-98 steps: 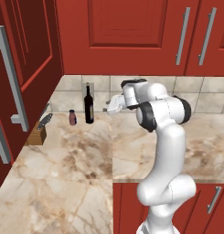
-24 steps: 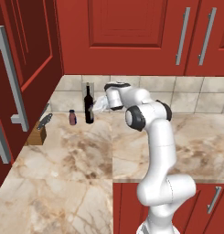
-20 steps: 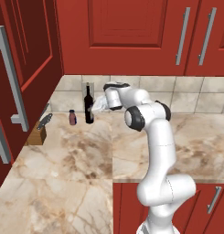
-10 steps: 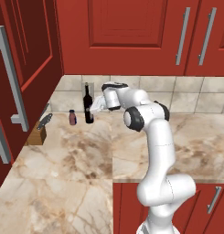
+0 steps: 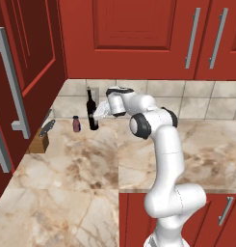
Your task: Place the drinks on the dining counter in a tight cluster.
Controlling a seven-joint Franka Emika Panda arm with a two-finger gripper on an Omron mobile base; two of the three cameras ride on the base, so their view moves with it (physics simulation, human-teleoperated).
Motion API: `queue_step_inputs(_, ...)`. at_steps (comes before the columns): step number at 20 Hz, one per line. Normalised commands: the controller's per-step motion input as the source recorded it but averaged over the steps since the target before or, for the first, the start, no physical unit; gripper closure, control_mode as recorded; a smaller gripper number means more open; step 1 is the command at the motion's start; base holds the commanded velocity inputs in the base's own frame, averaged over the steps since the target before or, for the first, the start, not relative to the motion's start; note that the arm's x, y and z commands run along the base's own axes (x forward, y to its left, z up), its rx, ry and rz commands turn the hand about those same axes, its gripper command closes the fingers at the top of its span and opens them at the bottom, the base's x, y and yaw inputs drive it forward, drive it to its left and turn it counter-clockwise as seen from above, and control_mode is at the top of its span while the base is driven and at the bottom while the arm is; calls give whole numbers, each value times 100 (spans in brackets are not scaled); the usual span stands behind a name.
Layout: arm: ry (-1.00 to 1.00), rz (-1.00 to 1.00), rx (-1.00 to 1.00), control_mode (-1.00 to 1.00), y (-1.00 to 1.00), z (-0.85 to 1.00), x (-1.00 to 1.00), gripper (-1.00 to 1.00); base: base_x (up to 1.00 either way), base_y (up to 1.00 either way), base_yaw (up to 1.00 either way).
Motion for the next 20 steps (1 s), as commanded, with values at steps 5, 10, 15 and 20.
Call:
queue_step_inputs(5, 0, 0, 0, -100, 0, 0, 0, 100, 0, 0, 0)
queue_step_inputs(10, 0, 0, 0, -100, 0, 0, 0, 100, 0, 0, 0)
queue_step_inputs(15, 0, 0, 0, -100, 0, 0, -8, 100, 0, 0, 0)
queue_step_inputs(20, -3, 0, 0, -100, -4, 0, -26, 100, 0, 0, 0)
